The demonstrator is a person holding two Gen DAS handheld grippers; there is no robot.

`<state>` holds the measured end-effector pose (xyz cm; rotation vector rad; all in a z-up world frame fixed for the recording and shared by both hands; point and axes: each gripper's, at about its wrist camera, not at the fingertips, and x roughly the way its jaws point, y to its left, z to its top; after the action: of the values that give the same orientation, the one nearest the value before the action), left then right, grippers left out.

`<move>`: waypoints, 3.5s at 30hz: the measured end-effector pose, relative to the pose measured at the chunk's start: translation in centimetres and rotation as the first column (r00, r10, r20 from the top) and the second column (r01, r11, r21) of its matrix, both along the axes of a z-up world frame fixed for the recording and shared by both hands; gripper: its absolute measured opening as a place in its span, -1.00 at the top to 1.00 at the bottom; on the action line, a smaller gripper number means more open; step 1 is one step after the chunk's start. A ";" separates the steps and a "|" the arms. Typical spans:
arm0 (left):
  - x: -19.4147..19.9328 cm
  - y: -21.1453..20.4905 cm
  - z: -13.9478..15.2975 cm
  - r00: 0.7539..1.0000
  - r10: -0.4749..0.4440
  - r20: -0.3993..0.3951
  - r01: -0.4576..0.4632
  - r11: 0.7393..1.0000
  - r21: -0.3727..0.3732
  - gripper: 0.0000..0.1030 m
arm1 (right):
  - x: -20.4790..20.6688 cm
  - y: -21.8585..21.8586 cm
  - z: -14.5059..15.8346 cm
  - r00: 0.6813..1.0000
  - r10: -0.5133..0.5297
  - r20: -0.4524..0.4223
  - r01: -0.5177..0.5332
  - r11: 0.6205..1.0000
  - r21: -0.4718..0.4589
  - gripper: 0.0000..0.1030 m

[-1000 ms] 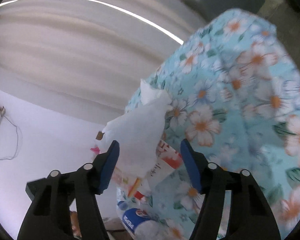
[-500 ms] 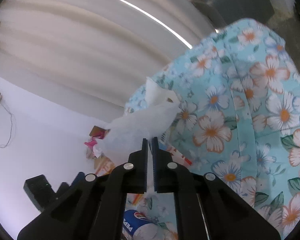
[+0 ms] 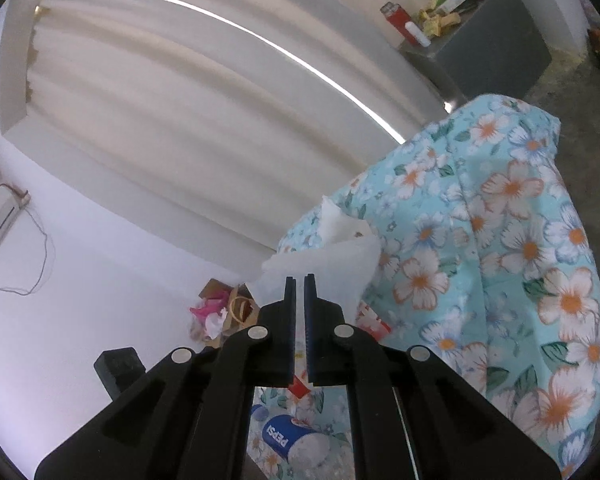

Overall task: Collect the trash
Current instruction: 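Grasp the white tissue with the right tool while the left tool grips the red-and-white box, then lift white tissues in both tools and carry them toward the blue wastebasket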

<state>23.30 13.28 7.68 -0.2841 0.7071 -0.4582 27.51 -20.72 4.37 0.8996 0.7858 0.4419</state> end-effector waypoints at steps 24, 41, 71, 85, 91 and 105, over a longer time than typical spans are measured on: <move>4.6 -3.5 -3.6 0.997 0.040 -0.068 -0.023 0.971 0.239 0.57 | 1.4 1.2 -1.9 1.000 0.006 -0.031 -0.005 0.999 0.036 0.97; 4.2 -3.3 -3.2 0.997 0.039 -0.069 -0.021 0.969 0.244 0.57 | -12.5 -5.4 -5.0 0.984 -0.142 -0.111 0.141 0.990 -0.022 0.97; 7.4 0.4 2.6 0.998 0.015 -0.061 -0.011 0.998 0.067 0.17 | 2.7 -2.2 -14.0 0.952 -0.010 -0.305 0.103 0.952 0.288 -0.51; 29.6 -6.0 -5.9 0.894 -0.103 -0.436 0.179 0.974 0.137 -0.40 | 0.3 -2.4 -14.0 0.948 0.034 -0.316 0.080 0.937 0.340 -0.51; 34.1 -6.8 -9.8 0.879 -0.037 -0.476 0.160 0.962 0.222 -0.26 | -0.8 -1.8 -15.1 0.942 0.053 -0.331 0.088 0.914 0.397 -0.51; 32.2 -5.6 -7.9 0.940 -0.055 -0.338 0.130 0.971 0.202 0.92 | -5.6 0.1 -15.8 0.907 0.081 -0.413 0.188 0.799 0.570 -0.51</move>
<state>55.51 7.64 -0.20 -0.1168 1.0960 -0.4211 21.92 -20.64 -11.47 1.6566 1.0311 0.4599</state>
